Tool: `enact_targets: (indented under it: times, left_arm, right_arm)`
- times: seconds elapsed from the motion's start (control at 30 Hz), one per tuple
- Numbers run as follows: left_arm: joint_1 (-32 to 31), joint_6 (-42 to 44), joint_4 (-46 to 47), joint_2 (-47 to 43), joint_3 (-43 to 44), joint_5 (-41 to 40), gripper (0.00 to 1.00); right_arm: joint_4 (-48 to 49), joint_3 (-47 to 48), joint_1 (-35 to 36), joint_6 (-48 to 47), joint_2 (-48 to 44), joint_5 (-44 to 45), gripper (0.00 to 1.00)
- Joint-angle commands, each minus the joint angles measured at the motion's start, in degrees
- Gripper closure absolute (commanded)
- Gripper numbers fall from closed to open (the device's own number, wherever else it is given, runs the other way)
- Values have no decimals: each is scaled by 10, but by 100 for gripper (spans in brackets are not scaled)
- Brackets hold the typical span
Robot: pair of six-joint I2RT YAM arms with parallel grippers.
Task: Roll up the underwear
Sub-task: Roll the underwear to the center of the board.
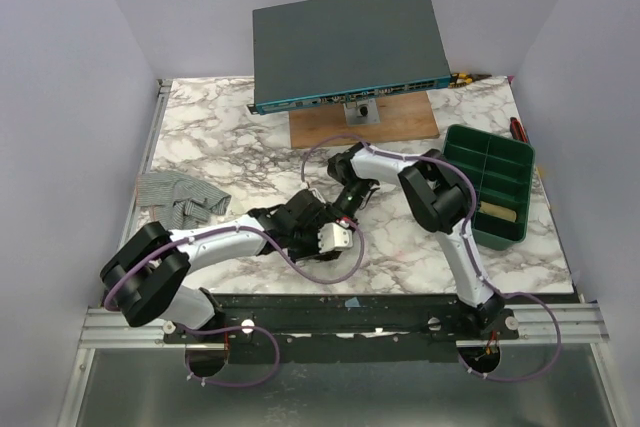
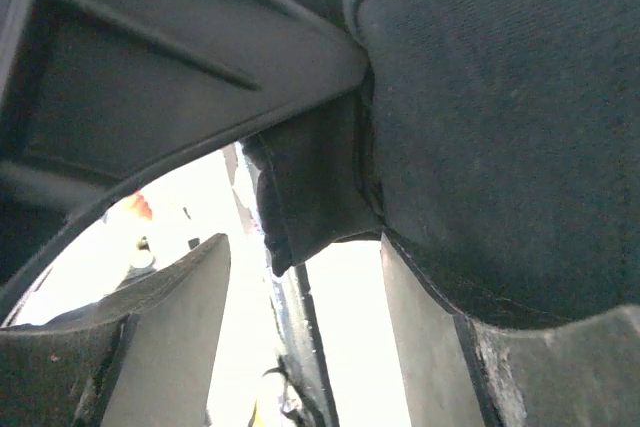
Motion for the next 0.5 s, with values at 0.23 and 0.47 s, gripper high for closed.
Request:
enact_targets:
  times: [0.23,0.47]
  left_arm:
    - [62,-11,-66,42,34,75,100]
    - [102,-15,-119,78,85,151,100]
  right_arm:
    - [286,-97,-31,99,-119,211,34]
    - [379,-144,-33,149,-186,281,35]
